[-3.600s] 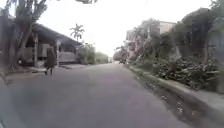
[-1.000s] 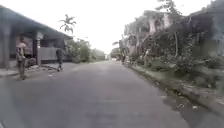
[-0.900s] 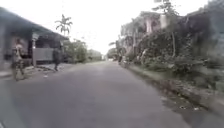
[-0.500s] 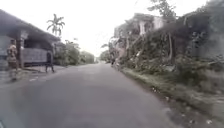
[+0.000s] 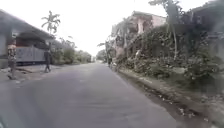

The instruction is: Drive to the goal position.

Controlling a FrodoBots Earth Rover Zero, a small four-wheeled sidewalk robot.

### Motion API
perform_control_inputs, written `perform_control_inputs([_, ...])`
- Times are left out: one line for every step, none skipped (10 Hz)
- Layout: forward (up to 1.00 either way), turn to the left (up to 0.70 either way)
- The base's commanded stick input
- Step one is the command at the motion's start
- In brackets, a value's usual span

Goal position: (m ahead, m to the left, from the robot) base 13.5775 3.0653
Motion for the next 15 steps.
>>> perform_control_inputs([1.00,0.06])
perform_control_inputs([1.00,0.06])
perform_control_inputs([1.00,0.06])
perform_control_inputs([1.00,0.06])
perform_control_inputs([1.00,0.06])
perform_control_inputs([1.00,0.06])
perform_control_inputs([1.00,0.06])
perform_control_inputs([1.00,0.06])
perform_control_inputs([1.00,0.06])
perform_control_inputs([1.00,0.06])
perform_control_inputs([1.00,0.06])
perform_control_inputs([1.00,0.06])
perform_control_inputs([1.00,0.06])
perform_control_inputs([1.00,0.06])
perform_control_inputs([1.00,0.06])
